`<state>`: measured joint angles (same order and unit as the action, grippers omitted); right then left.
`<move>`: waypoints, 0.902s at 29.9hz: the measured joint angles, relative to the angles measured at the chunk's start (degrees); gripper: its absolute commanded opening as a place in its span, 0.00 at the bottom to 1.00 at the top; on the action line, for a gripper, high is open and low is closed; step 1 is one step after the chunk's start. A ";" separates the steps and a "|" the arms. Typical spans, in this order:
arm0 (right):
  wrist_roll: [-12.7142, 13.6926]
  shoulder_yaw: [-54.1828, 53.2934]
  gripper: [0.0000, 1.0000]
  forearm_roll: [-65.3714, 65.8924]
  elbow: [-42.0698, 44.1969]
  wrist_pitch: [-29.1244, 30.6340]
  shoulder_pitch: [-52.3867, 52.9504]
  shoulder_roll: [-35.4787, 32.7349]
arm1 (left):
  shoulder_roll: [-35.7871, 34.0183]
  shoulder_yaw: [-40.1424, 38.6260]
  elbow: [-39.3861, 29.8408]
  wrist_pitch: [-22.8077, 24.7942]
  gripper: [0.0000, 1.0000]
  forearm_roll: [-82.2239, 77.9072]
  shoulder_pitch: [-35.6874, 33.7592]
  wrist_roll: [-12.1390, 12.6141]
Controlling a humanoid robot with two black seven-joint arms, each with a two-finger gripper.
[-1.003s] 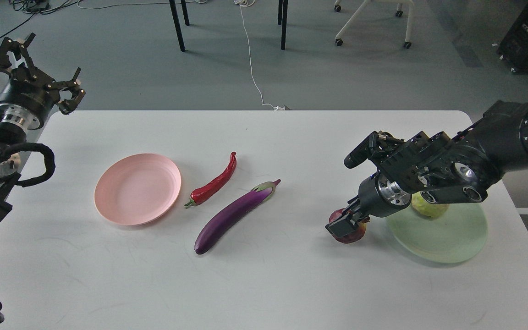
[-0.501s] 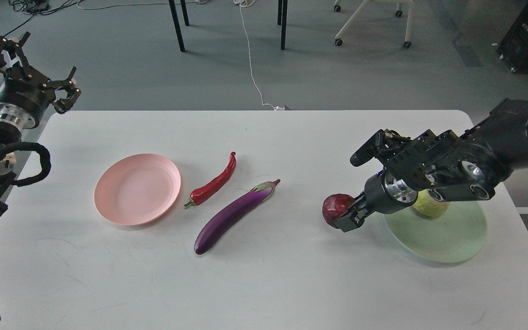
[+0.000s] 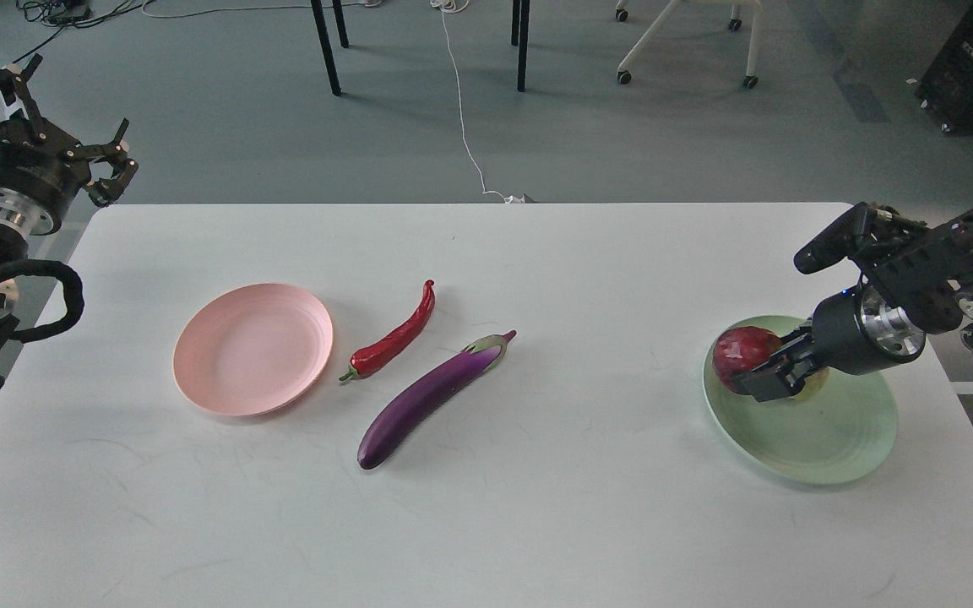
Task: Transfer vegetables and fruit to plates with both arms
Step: 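Lift the red apple onto the green plate and release, then withdraw the right arm and raise the left arm toward the table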
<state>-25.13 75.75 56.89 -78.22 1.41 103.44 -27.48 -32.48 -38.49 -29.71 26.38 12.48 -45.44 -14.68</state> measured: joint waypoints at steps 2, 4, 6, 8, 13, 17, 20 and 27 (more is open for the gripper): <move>0.00 0.40 0.61 0.36 -0.13 -0.01 -2.01 -1.26 | 0.02 0.00 0.00 0.01 0.98 0.00 -0.04 0.00; -0.01 0.60 0.69 0.62 0.20 -0.02 -4.59 -1.92 | 0.03 0.00 0.00 0.01 0.98 0.00 -0.09 0.00; 0.00 0.46 0.80 0.75 1.14 -0.16 -7.03 -2.14 | 0.10 0.00 0.00 0.01 0.98 0.00 -0.09 0.00; 0.00 -0.01 0.91 0.72 1.95 -0.52 -8.51 -2.28 | 0.10 -0.05 0.00 0.01 0.98 0.01 -0.16 0.00; 0.00 -1.98 0.98 0.38 2.48 -1.01 -9.01 -3.31 | -0.20 -0.08 0.00 0.00 0.98 0.04 -0.54 0.02; 0.00 -5.02 0.98 -0.98 2.66 -0.28 -7.80 -5.65 | -0.81 -0.02 0.00 0.19 0.98 0.03 -0.69 0.70; 0.00 -7.54 0.98 -2.98 3.56 0.03 -6.42 -6.97 | -1.02 -0.01 0.00 1.20 0.98 0.01 -0.70 0.84; 0.60 -24.17 0.98 -14.75 9.23 1.40 -7.34 -13.02 | -2.58 0.16 -5.64 -1.62 0.98 -0.57 -5.01 0.85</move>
<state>-24.53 51.58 42.14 -68.99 2.81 96.10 -40.51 -35.06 -38.32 -35.35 24.76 11.91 -50.45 -13.83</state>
